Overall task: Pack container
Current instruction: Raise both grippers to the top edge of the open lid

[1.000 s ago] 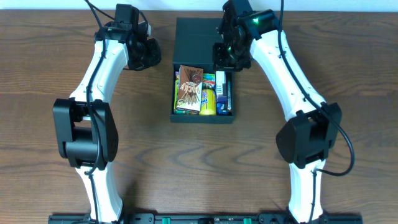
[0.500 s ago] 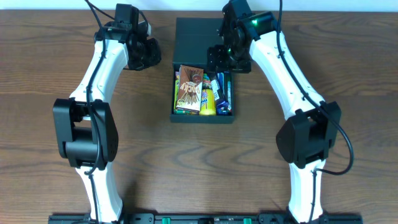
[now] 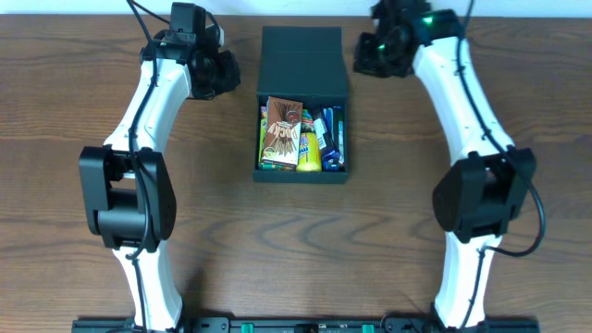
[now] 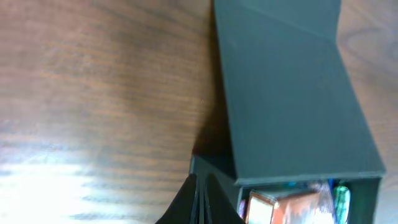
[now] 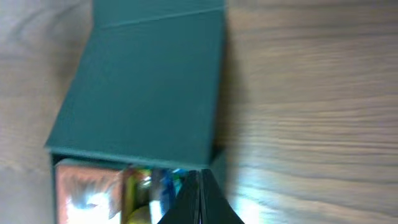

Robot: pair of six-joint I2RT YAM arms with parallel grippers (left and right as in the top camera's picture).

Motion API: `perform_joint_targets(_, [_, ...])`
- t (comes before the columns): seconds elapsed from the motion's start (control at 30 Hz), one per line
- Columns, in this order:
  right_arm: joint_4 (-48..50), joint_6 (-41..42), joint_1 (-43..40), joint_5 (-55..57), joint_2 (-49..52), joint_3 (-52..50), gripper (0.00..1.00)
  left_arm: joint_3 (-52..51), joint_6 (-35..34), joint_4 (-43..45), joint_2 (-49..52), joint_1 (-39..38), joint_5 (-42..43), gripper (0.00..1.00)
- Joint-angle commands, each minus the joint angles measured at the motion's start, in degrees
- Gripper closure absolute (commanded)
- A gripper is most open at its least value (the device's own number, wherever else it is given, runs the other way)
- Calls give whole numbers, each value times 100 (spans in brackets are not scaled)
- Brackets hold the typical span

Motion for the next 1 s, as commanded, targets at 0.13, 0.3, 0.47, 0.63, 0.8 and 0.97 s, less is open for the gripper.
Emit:
perform_joint_targets(0.13, [173,284,-299,-750,431,-424,99,48,-772,778,667,201,968,94])
perform_joint_targets(0.3, [566,664,-525,-1674,1298,-422,99,433,-1290,1078,1290,354,1539,94])
perform_joint_targets(0.47, [796,833,-619,-2020,1687,-422,99,1252,-1768,1016,2094,389,2118,94])
perform_joint_targets(0.63, [1207,927,-619,-2074,1718,-422,99,1919,-2087,927,2618,374,2474,94])
perform_joint_targets(0.8, [1556,1032,-619,-2273,1784,-422,99,2205,-2304,935,2870,280,2586,94])
perform_joint_targets(0.97, [1888,1139,-619,-2704,1919,-422,99,2216,-2380,949,2931,129,2590,95])
